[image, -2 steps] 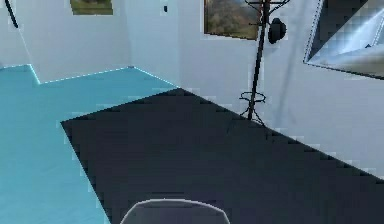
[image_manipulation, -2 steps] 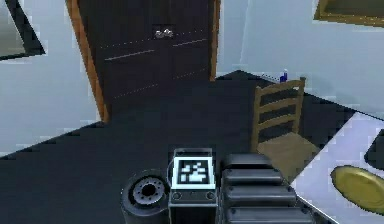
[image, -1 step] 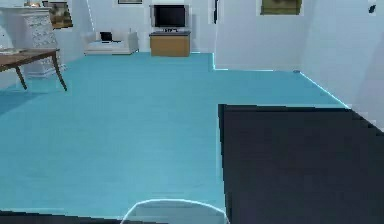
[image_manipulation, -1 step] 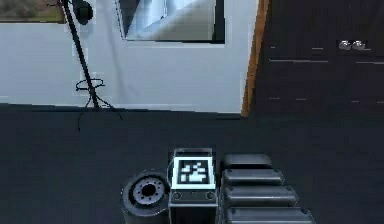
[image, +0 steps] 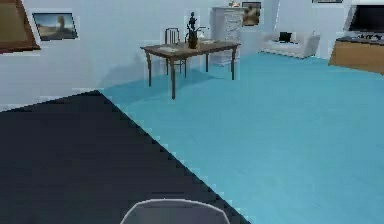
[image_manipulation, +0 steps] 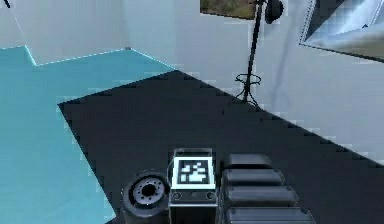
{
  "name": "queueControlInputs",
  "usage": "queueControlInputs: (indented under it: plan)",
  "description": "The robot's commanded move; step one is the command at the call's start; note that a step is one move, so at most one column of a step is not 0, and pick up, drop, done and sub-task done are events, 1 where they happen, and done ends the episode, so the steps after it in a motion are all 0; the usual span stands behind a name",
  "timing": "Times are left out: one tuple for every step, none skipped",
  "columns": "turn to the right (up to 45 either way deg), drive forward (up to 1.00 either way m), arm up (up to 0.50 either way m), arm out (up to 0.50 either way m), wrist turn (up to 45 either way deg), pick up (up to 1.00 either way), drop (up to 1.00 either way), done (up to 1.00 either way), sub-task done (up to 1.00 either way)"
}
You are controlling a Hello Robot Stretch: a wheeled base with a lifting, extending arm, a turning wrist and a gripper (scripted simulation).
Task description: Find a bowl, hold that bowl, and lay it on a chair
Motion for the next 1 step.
queueControlInputs:
  plan:
    - [-45.0, 0.00, 0.00, 0.00, 0.0, 0.00, 0.00, 0.00, 0.00]
